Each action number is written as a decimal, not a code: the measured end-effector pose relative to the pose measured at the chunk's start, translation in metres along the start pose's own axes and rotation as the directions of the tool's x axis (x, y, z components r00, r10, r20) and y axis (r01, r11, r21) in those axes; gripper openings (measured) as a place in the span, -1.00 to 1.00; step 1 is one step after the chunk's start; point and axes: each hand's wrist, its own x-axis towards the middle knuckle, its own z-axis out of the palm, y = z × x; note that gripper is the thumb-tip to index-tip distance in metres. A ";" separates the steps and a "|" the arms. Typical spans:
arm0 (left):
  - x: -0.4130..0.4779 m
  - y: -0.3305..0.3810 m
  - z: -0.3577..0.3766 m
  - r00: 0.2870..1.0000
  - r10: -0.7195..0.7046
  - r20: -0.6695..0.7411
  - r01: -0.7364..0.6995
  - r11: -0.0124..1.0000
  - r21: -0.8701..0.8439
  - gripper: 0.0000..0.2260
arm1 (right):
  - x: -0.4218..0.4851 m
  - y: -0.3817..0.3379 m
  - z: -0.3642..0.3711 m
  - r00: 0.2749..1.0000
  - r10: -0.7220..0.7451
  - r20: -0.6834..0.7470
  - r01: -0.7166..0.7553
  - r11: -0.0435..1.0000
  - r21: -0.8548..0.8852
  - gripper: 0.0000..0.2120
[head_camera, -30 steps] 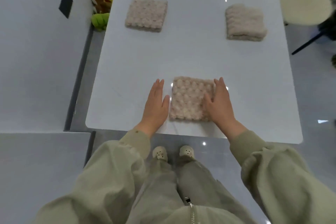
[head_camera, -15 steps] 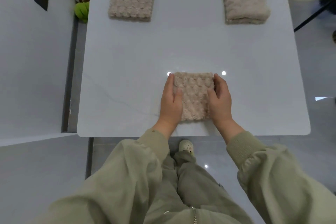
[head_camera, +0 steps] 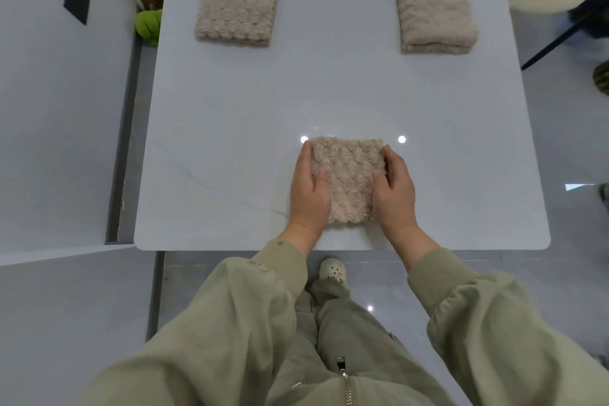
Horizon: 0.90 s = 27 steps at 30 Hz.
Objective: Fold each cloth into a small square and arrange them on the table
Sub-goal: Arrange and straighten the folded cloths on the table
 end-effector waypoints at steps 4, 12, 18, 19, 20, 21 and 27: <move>0.000 0.001 0.005 1.000 0.018 0.008 -0.018 0.999 0.037 -0.55 | 0.000 -0.001 -0.008 1.000 0.022 -0.010 -0.022 1.000 0.009 -0.55; 0.004 -0.007 -0.019 0.928 0.237 0.289 -0.372 0.521 0.768 -0.49 | -0.001 -0.009 -0.011 0.972 -0.161 0.173 0.220 0.881 -0.418 -0.50; 0.003 -0.001 -0.030 0.907 0.169 0.385 -0.416 0.234 0.879 -0.48 | -0.001 -0.014 -0.015 0.923 -0.189 0.334 0.376 0.615 -0.693 -0.49; 0.002 0.001 -0.033 0.908 0.184 0.377 -0.411 0.209 0.887 -0.49 | -0.001 -0.019 -0.015 0.924 -0.202 0.326 0.380 0.598 -0.706 -0.49; 0.001 0.004 -0.036 0.910 0.200 0.363 -0.398 0.181 0.899 -0.49 | -0.001 -0.024 -0.014 0.919 -0.220 0.327 0.393 0.573 -0.719 -0.48; 0.000 0.008 -0.040 0.913 0.216 0.345 -0.381 0.155 0.911 -0.50 | -0.001 -0.030 -0.012 0.911 -0.241 0.335 0.412 0.548 -0.728 -0.47; -0.005 0.025 -0.088 0.940 0.240 0.242 -0.270 0.091 0.959 -0.45 | -0.008 -0.066 0.034 0.830 -0.276 0.484 0.557 0.427 -0.712 -0.44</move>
